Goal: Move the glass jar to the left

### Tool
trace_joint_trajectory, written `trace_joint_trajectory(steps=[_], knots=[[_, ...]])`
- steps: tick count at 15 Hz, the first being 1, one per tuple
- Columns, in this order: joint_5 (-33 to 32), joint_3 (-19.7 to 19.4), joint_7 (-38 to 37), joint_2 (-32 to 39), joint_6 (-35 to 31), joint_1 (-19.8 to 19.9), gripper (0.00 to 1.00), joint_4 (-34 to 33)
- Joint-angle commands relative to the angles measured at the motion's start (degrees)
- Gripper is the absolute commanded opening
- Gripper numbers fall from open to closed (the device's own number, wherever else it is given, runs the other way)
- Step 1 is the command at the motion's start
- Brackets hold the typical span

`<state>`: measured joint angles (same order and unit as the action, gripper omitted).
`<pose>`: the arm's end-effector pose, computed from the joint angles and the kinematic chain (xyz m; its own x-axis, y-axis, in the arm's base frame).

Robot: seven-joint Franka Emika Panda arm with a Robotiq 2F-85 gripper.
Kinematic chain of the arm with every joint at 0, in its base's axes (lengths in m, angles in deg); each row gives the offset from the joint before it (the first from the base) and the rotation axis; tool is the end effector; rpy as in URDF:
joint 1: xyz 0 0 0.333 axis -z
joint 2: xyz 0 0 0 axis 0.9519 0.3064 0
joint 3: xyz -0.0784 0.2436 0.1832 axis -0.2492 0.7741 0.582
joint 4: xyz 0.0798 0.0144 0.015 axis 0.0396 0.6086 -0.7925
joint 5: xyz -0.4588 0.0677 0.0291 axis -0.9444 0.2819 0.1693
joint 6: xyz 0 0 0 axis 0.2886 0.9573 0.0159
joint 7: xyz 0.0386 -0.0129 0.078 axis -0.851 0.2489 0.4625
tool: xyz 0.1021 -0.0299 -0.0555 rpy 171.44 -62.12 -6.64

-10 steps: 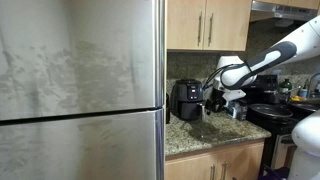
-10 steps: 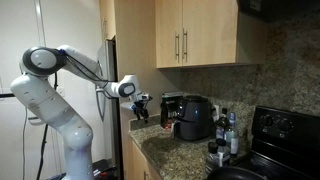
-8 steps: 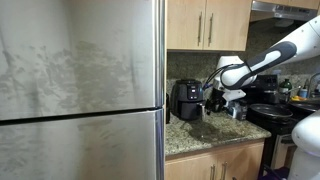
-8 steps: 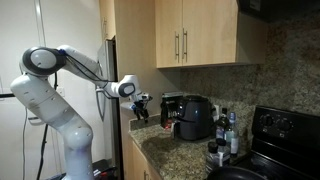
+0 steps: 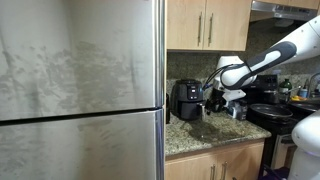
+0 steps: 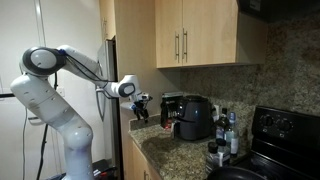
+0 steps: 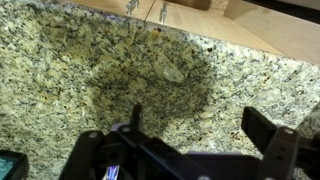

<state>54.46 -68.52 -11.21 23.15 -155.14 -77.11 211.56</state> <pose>0.4362 0.0970 0.3606 0.9638 0.1261 0.2350 0.1167 -0.9917 0.0538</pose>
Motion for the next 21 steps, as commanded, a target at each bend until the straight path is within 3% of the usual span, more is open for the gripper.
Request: trace_joint_trajectory(steps=[1,4,5,7,9,10,14,16,21], knots=[[-2.26,1.01,-2.38,-0.25,-0.55,1.19,1.0,0.11],[-6.11,4.78,-14.48,-0.77,-0.73,5.0,1.0,0.18],[-5.37,1.2,-13.18,-11.71,5.04,4.94,1.0,5.74],[-6.51,-1.18,-14.53,-14.28,8.37,8.36,1.0,5.9],[-6.1,-3.61,-15.05,-20.91,15.84,11.41,1.0,6.07],[-5.65,-2.03,-13.88,-13.47,11.05,9.54,1.0,3.77],[-5.55,-3.39,-13.87,-21.22,16.19,11.72,1.0,4.85],[-7.07,-2.56,-17.59,-17.55,12.89,15.2,1.0,2.83],[-10.05,-7.9,-22.75,-5.08,7.2,27.13,1.0,-7.22]])
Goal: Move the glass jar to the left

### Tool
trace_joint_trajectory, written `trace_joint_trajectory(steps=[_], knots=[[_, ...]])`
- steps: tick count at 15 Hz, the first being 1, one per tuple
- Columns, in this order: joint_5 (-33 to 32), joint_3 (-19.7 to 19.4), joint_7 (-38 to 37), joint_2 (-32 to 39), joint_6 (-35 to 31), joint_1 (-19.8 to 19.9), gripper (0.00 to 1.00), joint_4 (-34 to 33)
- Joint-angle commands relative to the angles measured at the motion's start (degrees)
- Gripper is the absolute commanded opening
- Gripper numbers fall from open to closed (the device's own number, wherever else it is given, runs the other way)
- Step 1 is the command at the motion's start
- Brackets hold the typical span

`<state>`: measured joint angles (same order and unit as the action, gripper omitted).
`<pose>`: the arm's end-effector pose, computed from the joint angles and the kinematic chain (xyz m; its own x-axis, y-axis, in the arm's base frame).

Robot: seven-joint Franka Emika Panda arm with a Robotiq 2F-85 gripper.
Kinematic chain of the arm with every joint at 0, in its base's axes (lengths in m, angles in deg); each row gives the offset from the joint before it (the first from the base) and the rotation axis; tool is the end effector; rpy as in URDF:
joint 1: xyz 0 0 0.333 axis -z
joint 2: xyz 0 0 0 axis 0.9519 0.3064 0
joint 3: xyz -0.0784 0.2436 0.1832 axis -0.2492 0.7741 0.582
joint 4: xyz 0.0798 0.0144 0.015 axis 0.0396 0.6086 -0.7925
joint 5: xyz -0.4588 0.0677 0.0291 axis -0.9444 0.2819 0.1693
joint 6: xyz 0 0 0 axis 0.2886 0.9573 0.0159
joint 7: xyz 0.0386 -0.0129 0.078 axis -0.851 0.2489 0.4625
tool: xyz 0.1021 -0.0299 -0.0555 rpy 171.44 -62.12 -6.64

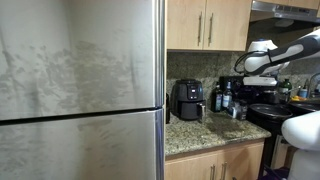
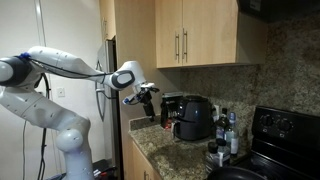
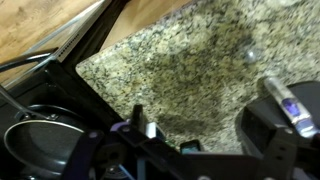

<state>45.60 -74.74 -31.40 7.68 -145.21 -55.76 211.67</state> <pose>0.3954 -0.1074 0.4579 0.7552 -0.5480 0.3595 -0.5934 -0.8047 0.0199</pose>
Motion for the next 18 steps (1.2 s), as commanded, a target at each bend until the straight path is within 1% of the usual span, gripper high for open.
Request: trace_joint_trajectory(steps=[1,2,3,4,6,7,8,10,13,16,17,18], knots=[[-1.07,-2.27,-3.81,13.75,-2.97,7.46,1.0,-10.2],[-0.37,-1.93,-1.15,5.23,-1.87,4.66,1.0,-4.16],[-0.59,-2.67,-1.74,8.12,-2.36,6.02,1.0,-6.35],[-0.73,-3.11,-2.15,10.54,-2.61,6.57,1.0,-7.99],[-1.12,-2.99,-2.37,13.7,-2.4,6.23,1.0,-9.48],[-1.43,-1.99,-5.3,16.42,-1.62,7.1,1.0,-11.21],[-2.25,-0.56,-11.03,20.67,-1.32,9.26,1.0,-14.1],[-2.58,-1.67,-16.44,25.43,-2.71,9.83,1.0,-17.45],[-3.72,-3.84,-25.57,32.55,-2.48,9.72,1.0,-23.54],[-3.82,-7.02,-33.77,39.7,0.09,8.25,1.0,-30.4],[-3.88,-8.07,-30.12,34.37,-2.3,6.35,1.0,-24.96],[-3.79,-8.9,-31.74,36.63,-2.09,6.13,1.0,-26.9]])
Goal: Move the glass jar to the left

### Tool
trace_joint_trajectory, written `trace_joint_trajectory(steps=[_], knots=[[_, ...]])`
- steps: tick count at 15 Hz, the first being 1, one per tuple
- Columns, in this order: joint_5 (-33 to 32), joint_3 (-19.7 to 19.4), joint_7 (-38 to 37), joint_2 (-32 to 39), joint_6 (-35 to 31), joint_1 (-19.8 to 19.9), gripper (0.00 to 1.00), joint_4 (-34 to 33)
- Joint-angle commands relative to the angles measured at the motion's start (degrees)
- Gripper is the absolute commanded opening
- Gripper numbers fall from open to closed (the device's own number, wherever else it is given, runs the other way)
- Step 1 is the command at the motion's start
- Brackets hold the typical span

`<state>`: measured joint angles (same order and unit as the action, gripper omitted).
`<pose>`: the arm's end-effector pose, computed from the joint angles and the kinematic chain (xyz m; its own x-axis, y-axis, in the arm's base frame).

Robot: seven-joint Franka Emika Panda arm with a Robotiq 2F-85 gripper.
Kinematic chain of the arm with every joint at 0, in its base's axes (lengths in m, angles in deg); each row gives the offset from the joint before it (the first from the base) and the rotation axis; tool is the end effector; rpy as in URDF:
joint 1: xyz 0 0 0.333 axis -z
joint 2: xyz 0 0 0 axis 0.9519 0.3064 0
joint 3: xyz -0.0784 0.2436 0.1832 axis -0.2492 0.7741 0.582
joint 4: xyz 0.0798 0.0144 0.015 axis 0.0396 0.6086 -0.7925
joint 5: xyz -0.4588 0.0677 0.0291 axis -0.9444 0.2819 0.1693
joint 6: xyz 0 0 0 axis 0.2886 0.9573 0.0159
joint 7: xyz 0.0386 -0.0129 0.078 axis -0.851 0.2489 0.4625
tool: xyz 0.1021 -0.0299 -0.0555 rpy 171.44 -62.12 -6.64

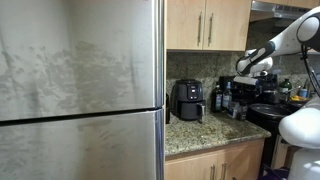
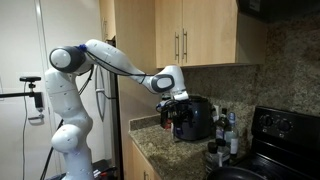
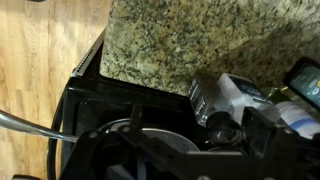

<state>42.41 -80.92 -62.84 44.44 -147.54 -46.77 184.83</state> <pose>0.5010 -0.2896 0.4126 0.1640 -0.9555 0.2452 -0.9807 -0.1847 -0.0635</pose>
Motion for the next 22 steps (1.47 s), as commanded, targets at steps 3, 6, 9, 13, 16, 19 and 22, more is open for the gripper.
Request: trace_joint_trajectory(steps=[3,6,9,13,16,19,22], knots=[[-0.45,-3.49,-1.61,2.89,0.54,-3.21,1.0,-2.59],[2.09,-6.31,6.48,8.43,2.54,-4.57,1.0,-8.3],[7.25,-9.37,19.93,12.89,2.65,-5.5,1.0,-13.92],[6.79,-10.96,18.28,11.79,1.51,-6.19,1.0,-12.43],[9.71,-10.78,29.52,13.34,1.31,-6.64,1.0,-12.73],[16.91,-11.0,42.62,18.44,1.44,-6.36,1.0,-16.77],[18.95,-11.36,55.17,21.65,3.8,-5.26,1.0,-20.19]])
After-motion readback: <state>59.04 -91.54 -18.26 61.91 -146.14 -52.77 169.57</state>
